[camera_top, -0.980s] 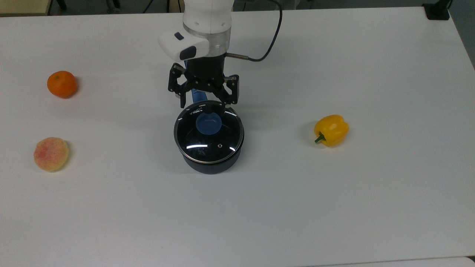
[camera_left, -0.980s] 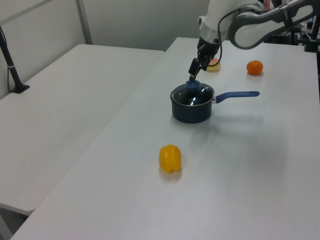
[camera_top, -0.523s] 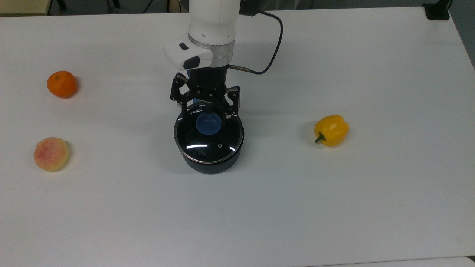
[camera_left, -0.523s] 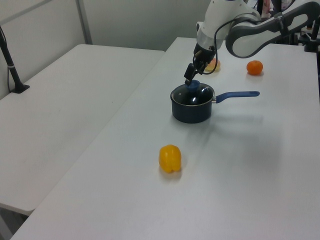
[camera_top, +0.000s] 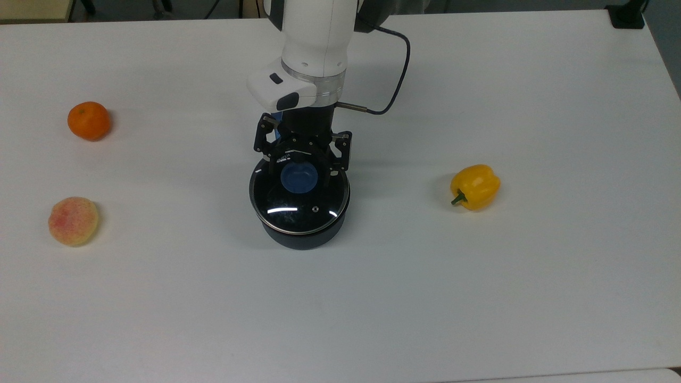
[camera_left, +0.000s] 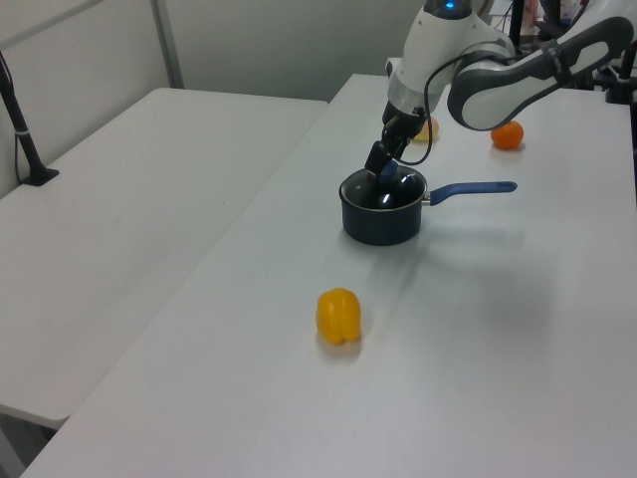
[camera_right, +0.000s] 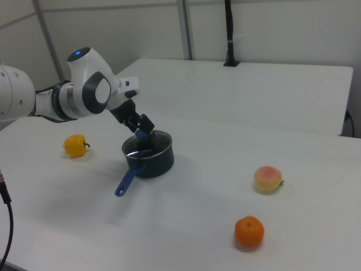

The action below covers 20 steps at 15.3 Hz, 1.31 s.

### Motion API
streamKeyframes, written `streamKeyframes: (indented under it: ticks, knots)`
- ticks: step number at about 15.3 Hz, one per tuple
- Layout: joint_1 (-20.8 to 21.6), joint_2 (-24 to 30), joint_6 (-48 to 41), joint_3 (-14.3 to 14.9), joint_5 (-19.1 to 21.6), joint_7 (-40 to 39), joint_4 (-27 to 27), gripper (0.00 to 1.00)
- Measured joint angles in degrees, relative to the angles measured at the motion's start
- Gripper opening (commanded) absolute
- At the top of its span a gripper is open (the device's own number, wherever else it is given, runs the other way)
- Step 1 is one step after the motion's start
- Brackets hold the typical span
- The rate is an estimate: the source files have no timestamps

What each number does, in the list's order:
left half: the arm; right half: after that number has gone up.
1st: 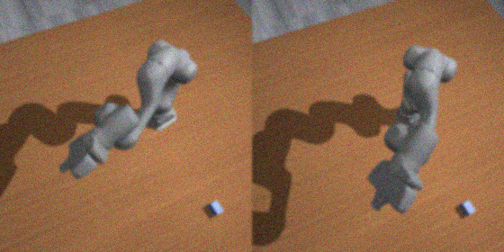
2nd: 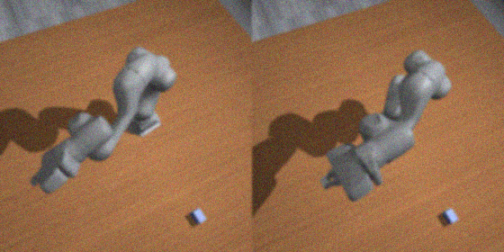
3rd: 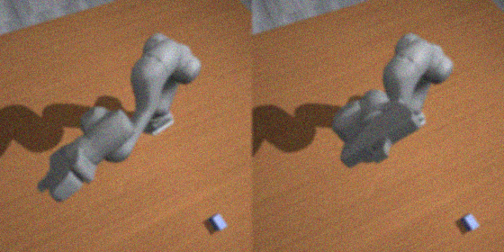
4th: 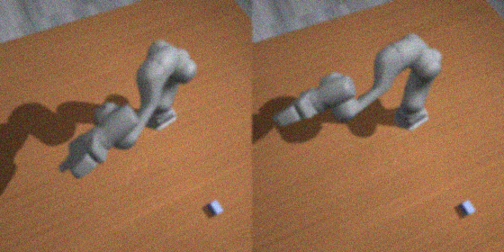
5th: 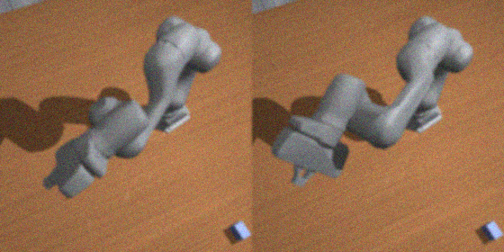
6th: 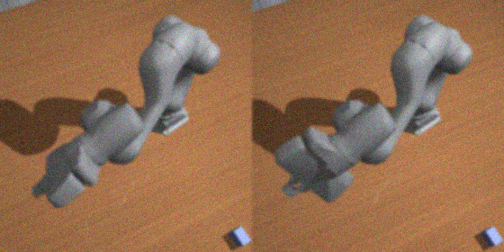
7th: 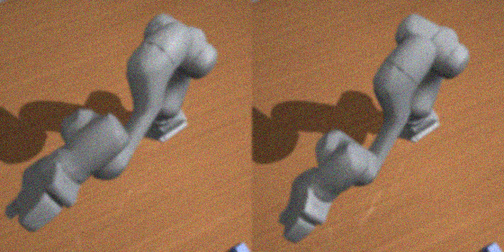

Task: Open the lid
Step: 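Close the gripper on the blue lid knob, then lift the glass lid up off the saucepan rim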

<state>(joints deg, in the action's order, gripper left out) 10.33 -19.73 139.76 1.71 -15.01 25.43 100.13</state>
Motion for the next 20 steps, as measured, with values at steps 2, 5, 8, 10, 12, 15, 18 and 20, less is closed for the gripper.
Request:
streamKeyframes:
  ticks: [2, 5, 8, 10, 12, 15, 18, 20]
  knots:
    - [0.0, -0.1, 0.4, 0.0, -0.4, 0.0, 0.2, 0.19]
    - [0.0, 0.0, 0.6, 0.0, -0.7, 0.2, 0.4, 0.03]
    - [-0.1, 0.0, 0.6, 0.0, -0.7, 0.3, 0.4, 0.02]
    - [-0.3, 0.3, 0.6, 0.0, -0.7, 0.5, 0.5, 0.02]
    - [-0.5, 1.3, 0.6, 0.0, -0.7, 0.5, 0.9, 0.02]
    - [-0.6, 4.4, 0.6, 0.0, -0.7, 0.7, 2.1, 0.02]
    - [-0.6, 8.6, -2.1, 0.0, -0.7, 0.7, 3.5, 0.02]
    - [-0.6, 11.9, -5.8, 0.0, -0.7, 0.7, 4.4, 0.02]
